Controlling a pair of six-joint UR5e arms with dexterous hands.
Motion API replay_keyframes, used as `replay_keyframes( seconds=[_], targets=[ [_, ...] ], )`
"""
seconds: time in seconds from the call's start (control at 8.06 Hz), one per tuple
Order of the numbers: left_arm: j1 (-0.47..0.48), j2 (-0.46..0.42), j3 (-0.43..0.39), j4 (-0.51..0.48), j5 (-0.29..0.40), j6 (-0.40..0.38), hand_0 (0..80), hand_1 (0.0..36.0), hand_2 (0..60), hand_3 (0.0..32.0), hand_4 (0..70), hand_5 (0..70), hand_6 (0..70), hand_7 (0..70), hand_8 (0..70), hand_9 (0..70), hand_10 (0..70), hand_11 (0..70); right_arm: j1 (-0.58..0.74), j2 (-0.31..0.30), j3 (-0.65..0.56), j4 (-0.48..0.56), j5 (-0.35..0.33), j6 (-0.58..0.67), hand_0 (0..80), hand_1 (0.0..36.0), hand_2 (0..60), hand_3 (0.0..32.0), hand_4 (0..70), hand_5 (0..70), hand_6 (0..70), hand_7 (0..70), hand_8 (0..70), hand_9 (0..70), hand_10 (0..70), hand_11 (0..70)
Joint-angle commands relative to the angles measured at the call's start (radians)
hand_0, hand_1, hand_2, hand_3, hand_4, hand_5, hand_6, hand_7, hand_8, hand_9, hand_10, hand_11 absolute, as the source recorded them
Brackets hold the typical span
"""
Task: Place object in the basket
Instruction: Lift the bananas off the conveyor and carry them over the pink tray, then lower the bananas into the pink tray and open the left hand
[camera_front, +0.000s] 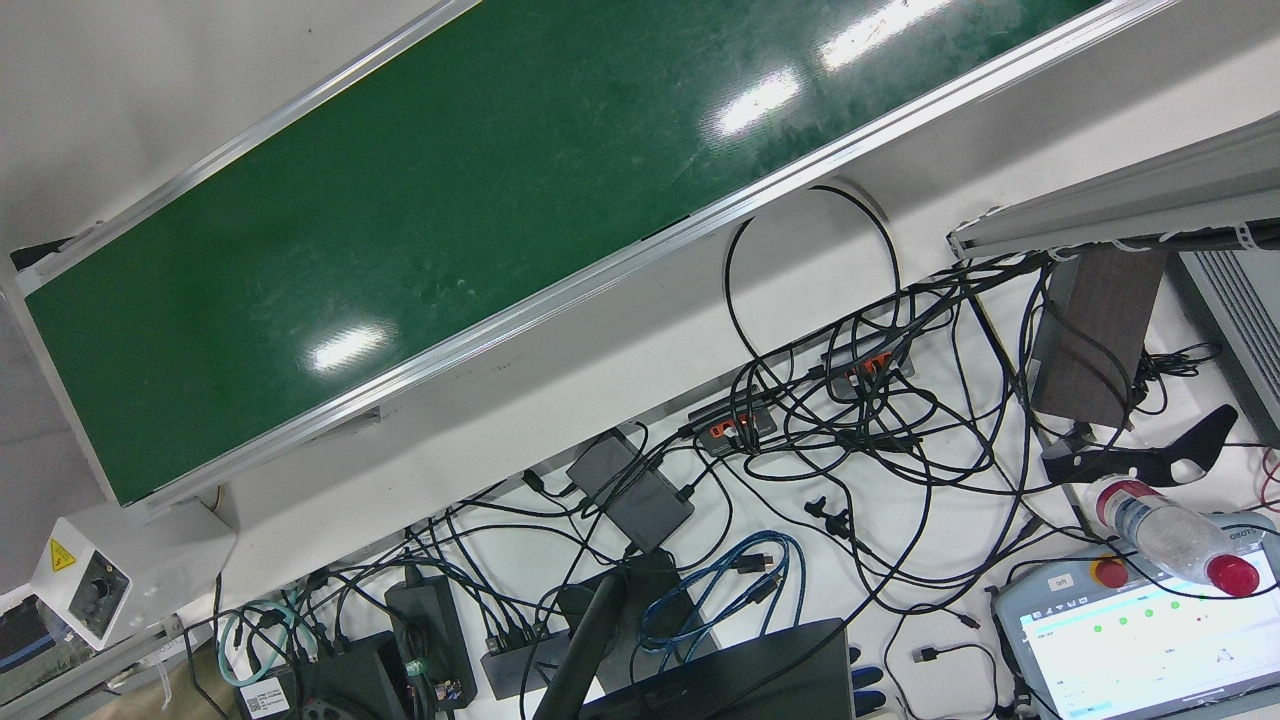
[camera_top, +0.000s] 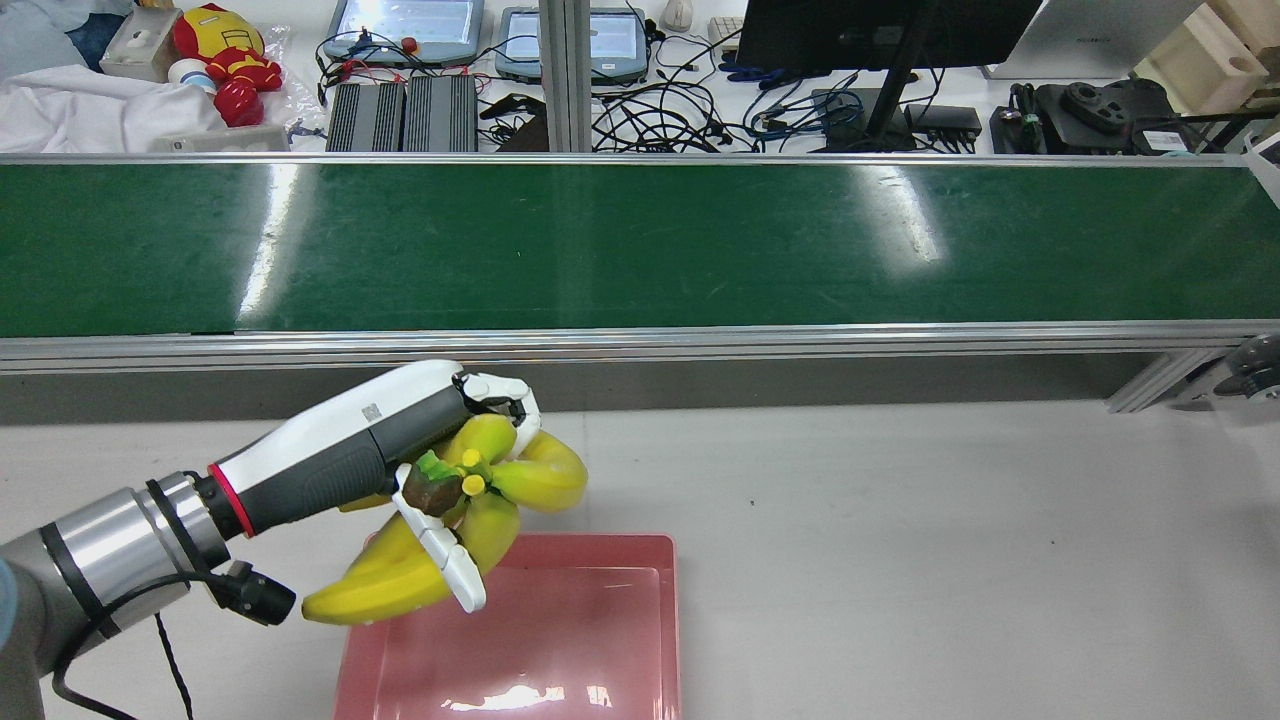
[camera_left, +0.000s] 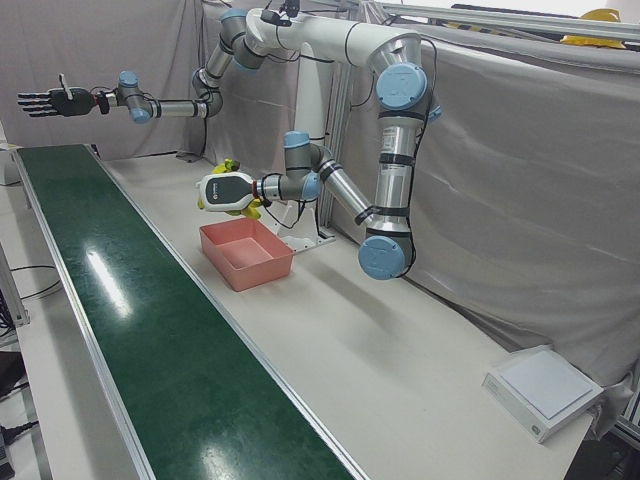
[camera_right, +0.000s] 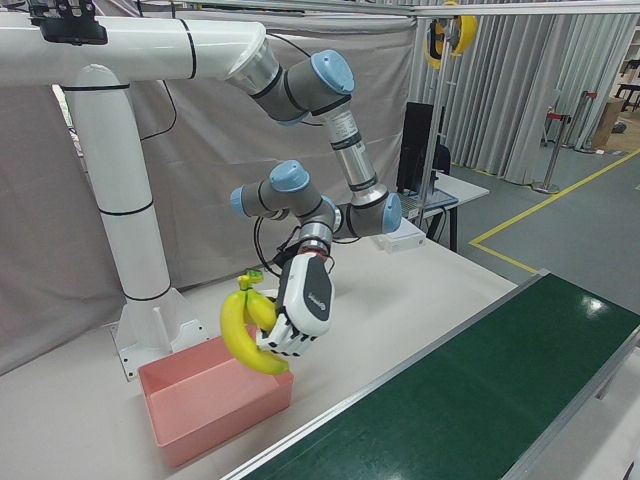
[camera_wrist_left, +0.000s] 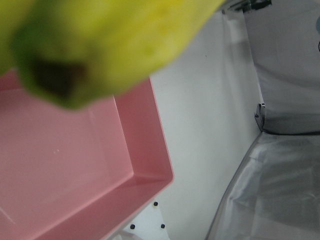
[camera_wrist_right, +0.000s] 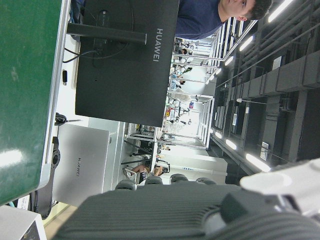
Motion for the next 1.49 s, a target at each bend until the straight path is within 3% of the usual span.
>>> replay_keyframes(
  seconds=[0.0,0.12,0.25,0.37,0.5,0.62,0.87,1.12,1.36],
  targets=[
    [0.119,0.055,0.001,-0.068,-0.095,0.028,46.7,0.0,0.0,0.0,28.3,70.0,69.3,70.0,64.1,70.0,47.3,66.2,0.0,0.0,-0.001,0.0,0.0,0.001,0.0,0.0,0.0,0.0,0.0,0.0,0.0,0.0,0.0,0.0,0.0,0.0],
    [0.116,0.08,-0.001,-0.079,-0.095,0.028,46.7,0.0,0.0,0.0,28.1,70.0,68.7,70.0,63.5,70.0,46.7,65.3,0.0,0.0,-0.001,0.0,0.0,0.001,0.0,0.0,0.0,0.0,0.0,0.0,0.0,0.0,0.0,0.0,0.0,0.0],
    [0.116,0.101,-0.004,-0.081,-0.094,0.028,41.1,0.0,0.0,0.0,20.2,64.2,41.4,65.0,45.0,58.3,26.8,38.4,0.0,0.0,-0.001,0.0,0.0,0.001,0.0,0.0,0.0,0.0,0.0,0.0,0.0,0.0,0.0,0.0,0.0,0.0],
    [0.117,0.129,-0.005,-0.108,-0.089,0.025,9.4,0.0,0.1,0.0,15.6,29.1,18.2,35.7,27.5,36.6,15.3,21.4,0.0,0.0,-0.001,0.0,0.0,0.0,0.0,0.0,0.0,0.0,0.0,0.0,0.0,0.0,0.0,0.0,0.0,0.0],
    [0.119,0.153,-0.01,-0.129,-0.086,0.022,3.5,0.0,0.0,0.0,12.0,18.7,9.8,18.7,16.1,21.8,7.8,10.7,0.0,0.0,-0.001,0.0,0.0,0.0,0.0,0.0,0.0,0.0,0.0,0.0,0.0,0.0,0.0,0.0,0.0,0.0],
    [0.123,0.154,-0.012,-0.13,-0.086,0.022,8.2,0.0,0.0,0.0,10.0,12.4,6.0,8.5,9.8,13.1,3.6,4.7,0.0,0.0,-0.001,0.0,0.0,0.0,0.0,0.0,0.0,0.0,0.0,0.0,0.0,0.0,0.0,0.0,0.0,0.0],
    [0.119,0.178,-0.068,-0.127,-0.086,0.022,12.7,0.0,0.0,0.0,7.1,0.2,4.0,4.2,6.4,7.9,0.0,0.0,0.0,0.0,-0.003,0.0,0.0,0.0,0.0,0.0,0.0,0.0,0.0,0.0,0.0,0.0,0.0,0.0,0.0,0.0],
    [0.12,0.223,-0.111,-0.128,-0.086,0.021,15.0,0.0,0.0,2.6,3.6,0.0,2.3,3.1,5.8,6.4,0.0,0.0,0.0,0.0,-0.003,0.0,0.0,0.0,0.0,0.0,0.0,0.0,0.0,0.0,0.0,0.0,0.0,0.0,0.0,0.0],
    [0.117,0.223,-0.113,-0.127,-0.086,0.021,16.7,0.0,0.0,2.0,2.5,0.3,1.8,3.0,6.0,6.5,0.0,0.0,0.0,0.0,-0.003,0.0,0.0,0.0,0.0,0.0,0.0,0.0,0.0,0.0,0.0,0.0,0.0,0.0,0.0,0.0]
  ],
)
